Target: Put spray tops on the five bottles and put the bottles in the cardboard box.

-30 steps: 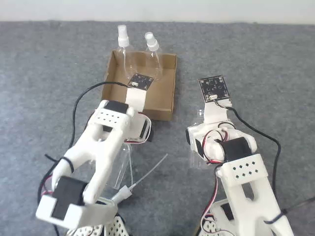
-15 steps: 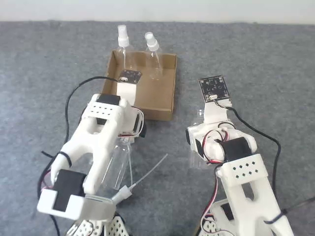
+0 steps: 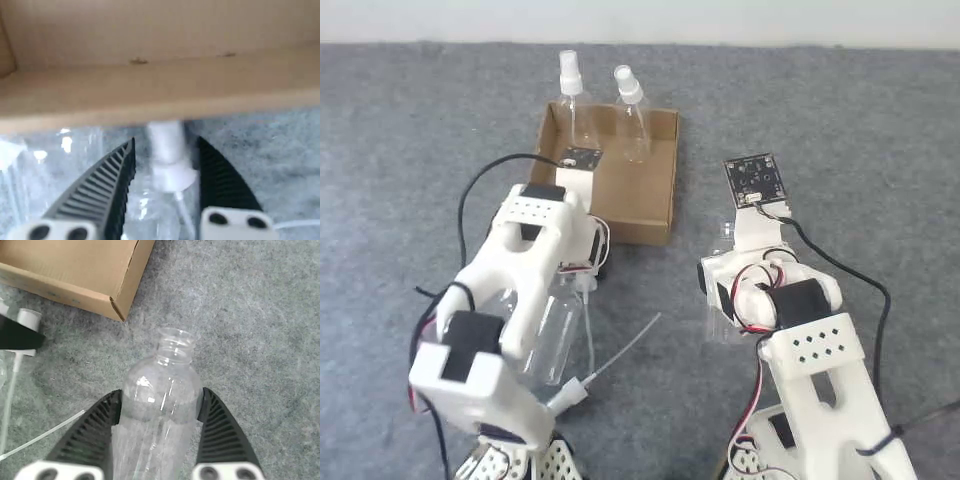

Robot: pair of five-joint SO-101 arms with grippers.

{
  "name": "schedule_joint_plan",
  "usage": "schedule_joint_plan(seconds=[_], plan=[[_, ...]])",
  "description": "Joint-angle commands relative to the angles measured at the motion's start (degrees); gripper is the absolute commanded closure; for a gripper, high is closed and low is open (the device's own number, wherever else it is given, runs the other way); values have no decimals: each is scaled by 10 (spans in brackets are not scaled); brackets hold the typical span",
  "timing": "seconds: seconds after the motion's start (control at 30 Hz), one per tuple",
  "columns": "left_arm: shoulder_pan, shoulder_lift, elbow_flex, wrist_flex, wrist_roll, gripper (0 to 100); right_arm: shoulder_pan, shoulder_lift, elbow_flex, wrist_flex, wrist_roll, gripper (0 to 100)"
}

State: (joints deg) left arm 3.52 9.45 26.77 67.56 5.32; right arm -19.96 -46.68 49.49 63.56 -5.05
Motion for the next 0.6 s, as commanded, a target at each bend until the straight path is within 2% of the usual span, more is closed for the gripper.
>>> schedule_joint_plan(seconds=[0.0, 0.2, 0.4, 0.57], plan=[[2, 23, -59, 11, 4, 873, 5, -21, 4, -20, 10, 957], [2, 28, -66, 16, 2, 884, 5, -21, 4, -20, 10, 957], [3, 27, -67, 16, 1, 970, 5, -21, 4, -21, 10, 957], [16, -3, -58, 20, 1, 977, 5, -21, 9, -22, 10, 957]])
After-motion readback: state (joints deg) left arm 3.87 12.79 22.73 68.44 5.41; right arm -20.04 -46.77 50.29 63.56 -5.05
